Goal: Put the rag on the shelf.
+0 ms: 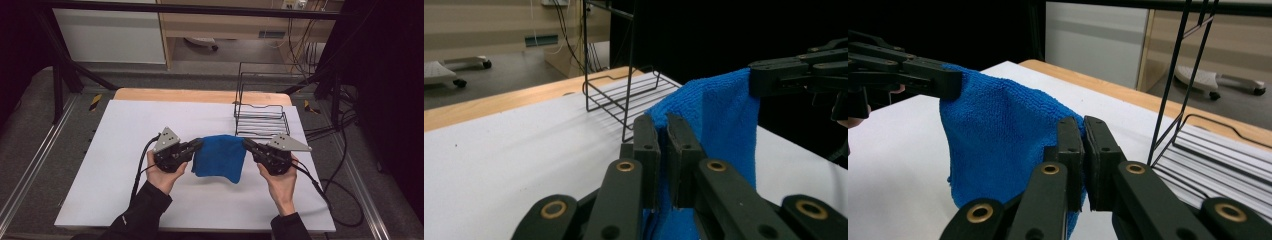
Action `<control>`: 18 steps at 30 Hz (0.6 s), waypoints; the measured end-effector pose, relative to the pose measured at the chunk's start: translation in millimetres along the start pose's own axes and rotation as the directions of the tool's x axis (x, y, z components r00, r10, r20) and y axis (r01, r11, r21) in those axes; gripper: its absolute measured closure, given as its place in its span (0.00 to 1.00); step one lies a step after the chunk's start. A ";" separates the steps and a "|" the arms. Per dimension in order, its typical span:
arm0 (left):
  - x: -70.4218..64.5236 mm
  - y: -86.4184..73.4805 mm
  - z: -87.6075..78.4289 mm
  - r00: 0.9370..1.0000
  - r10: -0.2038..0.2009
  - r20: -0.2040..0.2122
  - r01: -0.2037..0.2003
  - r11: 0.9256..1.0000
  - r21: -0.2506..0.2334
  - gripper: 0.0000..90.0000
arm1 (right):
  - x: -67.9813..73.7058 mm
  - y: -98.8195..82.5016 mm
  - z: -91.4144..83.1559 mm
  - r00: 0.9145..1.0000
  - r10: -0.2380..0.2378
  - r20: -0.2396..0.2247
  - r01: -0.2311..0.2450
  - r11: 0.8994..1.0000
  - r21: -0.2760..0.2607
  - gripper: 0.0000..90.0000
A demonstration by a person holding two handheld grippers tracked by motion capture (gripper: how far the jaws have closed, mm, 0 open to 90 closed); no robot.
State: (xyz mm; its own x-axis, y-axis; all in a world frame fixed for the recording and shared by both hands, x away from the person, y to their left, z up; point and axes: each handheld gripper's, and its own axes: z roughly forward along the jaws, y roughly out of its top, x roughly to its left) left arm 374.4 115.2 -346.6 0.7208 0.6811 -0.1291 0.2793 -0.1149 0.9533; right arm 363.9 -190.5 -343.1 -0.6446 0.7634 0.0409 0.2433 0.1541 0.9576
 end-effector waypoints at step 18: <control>-13.3 28.3 7.0 0.999 0.042 -0.003 -0.042 0.995 -0.088 0.94 | 0.5 24.7 -23.4 0.997 -0.049 0.065 0.054 0.995 -0.078 0.97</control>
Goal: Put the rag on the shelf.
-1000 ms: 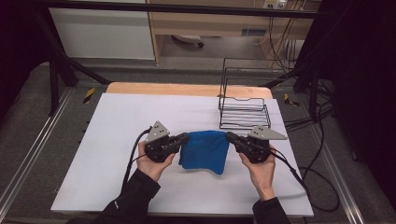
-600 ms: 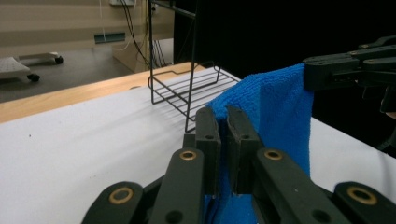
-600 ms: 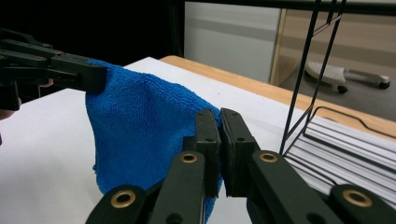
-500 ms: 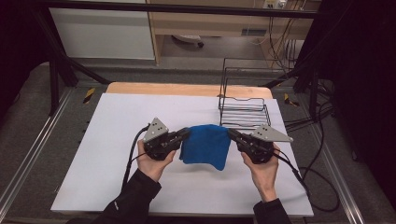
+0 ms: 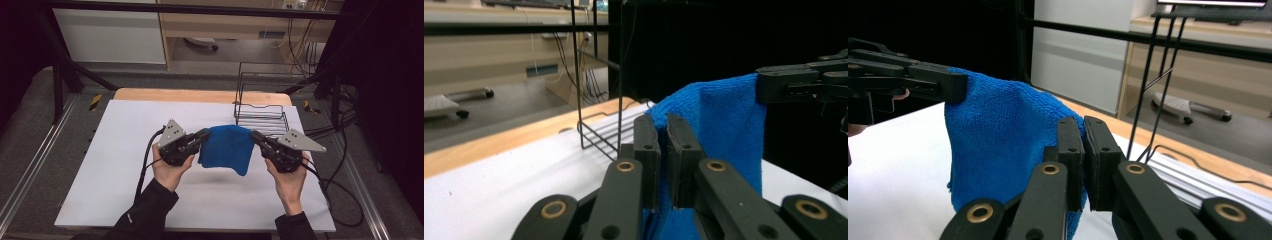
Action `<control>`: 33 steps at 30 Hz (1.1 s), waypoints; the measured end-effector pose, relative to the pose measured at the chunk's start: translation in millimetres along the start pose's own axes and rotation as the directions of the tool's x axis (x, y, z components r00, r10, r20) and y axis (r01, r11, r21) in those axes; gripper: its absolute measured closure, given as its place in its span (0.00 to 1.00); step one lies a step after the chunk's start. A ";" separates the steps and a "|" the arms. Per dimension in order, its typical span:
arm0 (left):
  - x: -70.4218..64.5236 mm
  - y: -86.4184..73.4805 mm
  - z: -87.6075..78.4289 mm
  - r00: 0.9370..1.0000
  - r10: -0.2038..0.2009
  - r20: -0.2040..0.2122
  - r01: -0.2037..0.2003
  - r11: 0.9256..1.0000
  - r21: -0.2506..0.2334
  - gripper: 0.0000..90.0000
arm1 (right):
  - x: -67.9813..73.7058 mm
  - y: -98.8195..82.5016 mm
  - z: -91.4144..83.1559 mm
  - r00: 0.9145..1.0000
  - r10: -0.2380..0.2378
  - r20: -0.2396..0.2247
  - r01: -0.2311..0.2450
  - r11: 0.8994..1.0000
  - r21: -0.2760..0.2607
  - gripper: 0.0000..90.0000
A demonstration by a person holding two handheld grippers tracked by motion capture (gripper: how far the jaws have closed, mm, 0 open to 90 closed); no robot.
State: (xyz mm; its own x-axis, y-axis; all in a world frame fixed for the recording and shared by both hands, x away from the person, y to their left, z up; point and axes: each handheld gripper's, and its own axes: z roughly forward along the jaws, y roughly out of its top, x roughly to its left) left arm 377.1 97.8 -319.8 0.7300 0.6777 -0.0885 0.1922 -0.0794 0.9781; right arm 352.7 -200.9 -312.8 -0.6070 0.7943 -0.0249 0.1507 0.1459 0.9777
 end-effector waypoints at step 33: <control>-12.6 67.8 38.1 0.999 0.026 0.020 -0.022 0.987 -0.160 0.94 | -29.1 56.8 -23.2 0.988 -0.007 0.155 0.034 0.985 -0.169 0.97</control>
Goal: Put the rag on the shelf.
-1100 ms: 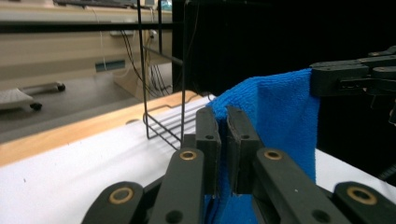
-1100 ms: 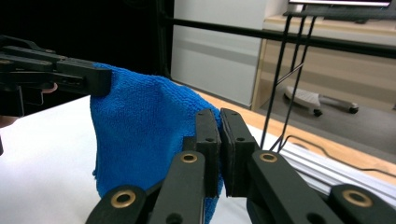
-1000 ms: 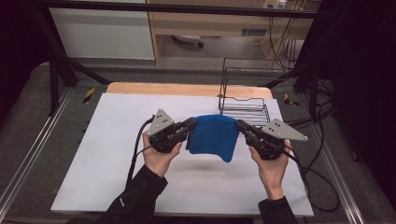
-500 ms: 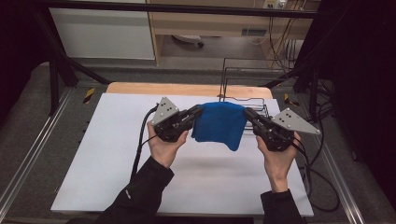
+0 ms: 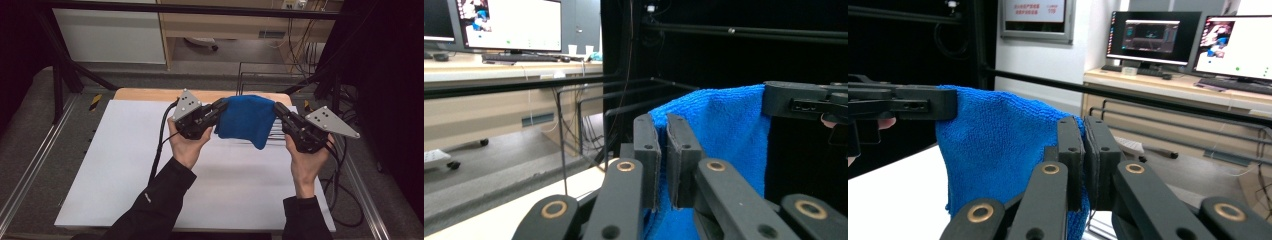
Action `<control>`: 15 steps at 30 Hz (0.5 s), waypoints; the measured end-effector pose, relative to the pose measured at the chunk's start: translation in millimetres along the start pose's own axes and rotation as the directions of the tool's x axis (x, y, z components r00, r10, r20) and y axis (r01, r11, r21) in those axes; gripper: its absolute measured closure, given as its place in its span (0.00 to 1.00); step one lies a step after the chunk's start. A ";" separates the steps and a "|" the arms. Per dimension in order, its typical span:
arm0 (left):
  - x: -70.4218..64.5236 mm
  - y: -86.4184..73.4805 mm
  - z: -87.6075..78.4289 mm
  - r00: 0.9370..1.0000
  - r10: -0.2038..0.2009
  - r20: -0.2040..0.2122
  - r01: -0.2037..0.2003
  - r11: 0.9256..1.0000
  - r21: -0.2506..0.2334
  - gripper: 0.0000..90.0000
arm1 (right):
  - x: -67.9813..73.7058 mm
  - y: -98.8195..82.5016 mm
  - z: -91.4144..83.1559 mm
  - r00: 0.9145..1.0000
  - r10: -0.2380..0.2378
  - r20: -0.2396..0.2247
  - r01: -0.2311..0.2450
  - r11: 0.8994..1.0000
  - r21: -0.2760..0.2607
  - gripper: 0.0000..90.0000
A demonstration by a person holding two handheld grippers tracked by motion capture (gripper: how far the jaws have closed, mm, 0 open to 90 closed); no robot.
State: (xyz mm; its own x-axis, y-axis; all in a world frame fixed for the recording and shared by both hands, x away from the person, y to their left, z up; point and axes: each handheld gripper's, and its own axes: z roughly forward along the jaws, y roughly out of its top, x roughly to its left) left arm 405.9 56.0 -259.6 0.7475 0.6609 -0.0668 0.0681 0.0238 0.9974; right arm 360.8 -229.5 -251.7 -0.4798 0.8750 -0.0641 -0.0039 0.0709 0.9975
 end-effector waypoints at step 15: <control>-8.4 20.5 29.6 1.000 -0.002 0.024 0.003 0.999 -0.052 0.94 | -23.5 24.6 -4.7 0.999 0.012 0.052 -0.009 0.999 -0.052 0.97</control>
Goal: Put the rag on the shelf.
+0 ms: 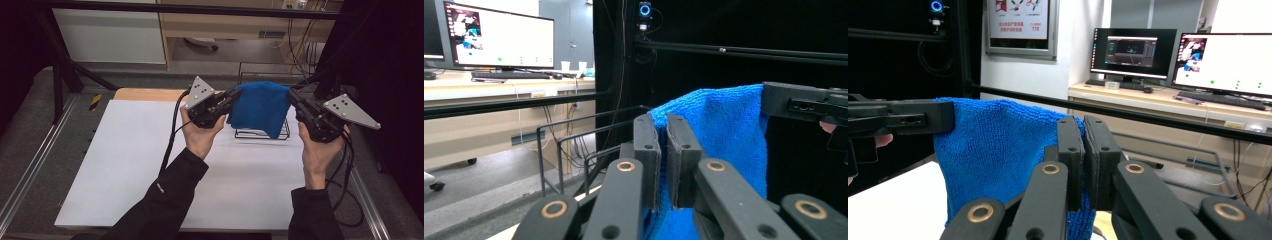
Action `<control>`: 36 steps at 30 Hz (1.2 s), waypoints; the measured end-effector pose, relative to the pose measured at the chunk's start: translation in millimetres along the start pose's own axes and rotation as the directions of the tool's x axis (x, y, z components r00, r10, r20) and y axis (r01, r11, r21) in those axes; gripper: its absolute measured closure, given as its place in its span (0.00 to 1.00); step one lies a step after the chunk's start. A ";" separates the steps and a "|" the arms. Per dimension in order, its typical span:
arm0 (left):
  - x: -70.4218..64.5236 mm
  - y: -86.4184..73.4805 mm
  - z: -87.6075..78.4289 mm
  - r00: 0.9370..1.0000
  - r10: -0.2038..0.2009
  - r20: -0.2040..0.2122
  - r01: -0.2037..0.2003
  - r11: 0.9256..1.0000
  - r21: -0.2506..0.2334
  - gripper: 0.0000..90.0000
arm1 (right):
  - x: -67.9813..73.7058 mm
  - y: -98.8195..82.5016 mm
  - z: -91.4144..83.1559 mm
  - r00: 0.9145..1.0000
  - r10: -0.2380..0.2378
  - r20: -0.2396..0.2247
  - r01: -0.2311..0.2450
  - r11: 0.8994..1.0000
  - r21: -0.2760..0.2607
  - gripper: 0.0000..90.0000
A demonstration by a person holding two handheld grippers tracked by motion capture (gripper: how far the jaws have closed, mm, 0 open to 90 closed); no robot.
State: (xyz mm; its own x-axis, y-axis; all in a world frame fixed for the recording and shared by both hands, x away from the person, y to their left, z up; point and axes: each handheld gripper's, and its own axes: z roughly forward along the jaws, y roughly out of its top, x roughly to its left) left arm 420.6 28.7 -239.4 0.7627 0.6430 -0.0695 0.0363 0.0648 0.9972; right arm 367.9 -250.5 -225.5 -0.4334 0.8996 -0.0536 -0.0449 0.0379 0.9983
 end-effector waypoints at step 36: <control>7.8 56.9 57.7 1.000 0.030 -0.006 -0.031 0.997 -0.069 0.94 | -53.0 54.1 28.3 0.999 -0.013 0.039 0.016 0.998 -0.064 0.97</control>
State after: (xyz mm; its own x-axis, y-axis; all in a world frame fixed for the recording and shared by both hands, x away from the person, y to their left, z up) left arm 465.9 -6.7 -181.7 0.7594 0.6495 -0.0393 -0.0319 0.0975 0.9947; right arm 413.9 -283.8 -168.0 -0.3975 0.9152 -0.0657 -0.1091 0.0239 0.9937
